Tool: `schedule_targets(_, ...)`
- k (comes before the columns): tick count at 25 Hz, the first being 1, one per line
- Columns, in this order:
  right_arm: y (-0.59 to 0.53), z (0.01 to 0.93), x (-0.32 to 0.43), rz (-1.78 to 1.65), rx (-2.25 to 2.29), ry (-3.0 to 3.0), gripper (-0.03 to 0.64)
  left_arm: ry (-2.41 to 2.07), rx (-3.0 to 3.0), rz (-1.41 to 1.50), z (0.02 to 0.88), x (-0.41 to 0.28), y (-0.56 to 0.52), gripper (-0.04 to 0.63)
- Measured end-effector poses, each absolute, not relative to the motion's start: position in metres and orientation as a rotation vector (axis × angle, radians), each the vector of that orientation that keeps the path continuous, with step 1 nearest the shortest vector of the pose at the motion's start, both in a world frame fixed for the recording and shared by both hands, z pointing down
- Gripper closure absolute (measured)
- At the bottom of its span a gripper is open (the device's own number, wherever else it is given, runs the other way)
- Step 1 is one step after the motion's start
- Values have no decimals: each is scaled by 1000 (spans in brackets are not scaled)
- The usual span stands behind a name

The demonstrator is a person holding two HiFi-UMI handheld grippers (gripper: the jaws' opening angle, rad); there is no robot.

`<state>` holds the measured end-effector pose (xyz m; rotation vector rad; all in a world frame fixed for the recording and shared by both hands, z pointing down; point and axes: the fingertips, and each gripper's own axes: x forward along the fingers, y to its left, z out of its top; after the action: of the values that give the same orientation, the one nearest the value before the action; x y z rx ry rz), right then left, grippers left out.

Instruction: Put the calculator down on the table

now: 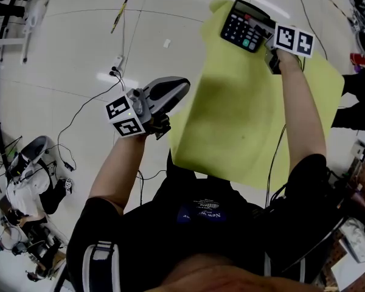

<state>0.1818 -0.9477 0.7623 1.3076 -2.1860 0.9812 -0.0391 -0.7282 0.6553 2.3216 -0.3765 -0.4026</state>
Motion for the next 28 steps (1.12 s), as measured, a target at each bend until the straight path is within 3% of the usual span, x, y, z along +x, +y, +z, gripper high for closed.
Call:
schedule_targets(6, -929, 716, 189, 901, 1409, -2355, 313, -393, 2336, -389, 651, -40, -724, 589)
schedule_targets(7, -920, 708, 186, 902, 1387, -2398, 349, -395, 2341, -384, 649, -40, -723, 589)
schedule_targets(9, -900, 694, 178, 907, 1328, -2473, 630, -398, 2352, -373, 642, -39, -721, 589)
schedule_targets(19, -768, 541, 187, 836, 1185, -2711, 630, -345, 2544, -357, 495, 7, -684, 589)
schedule_targets(28, -641, 385, 249, 636, 1205, -2859, 630, -209, 2734, -326, 378, 77, -615, 589)
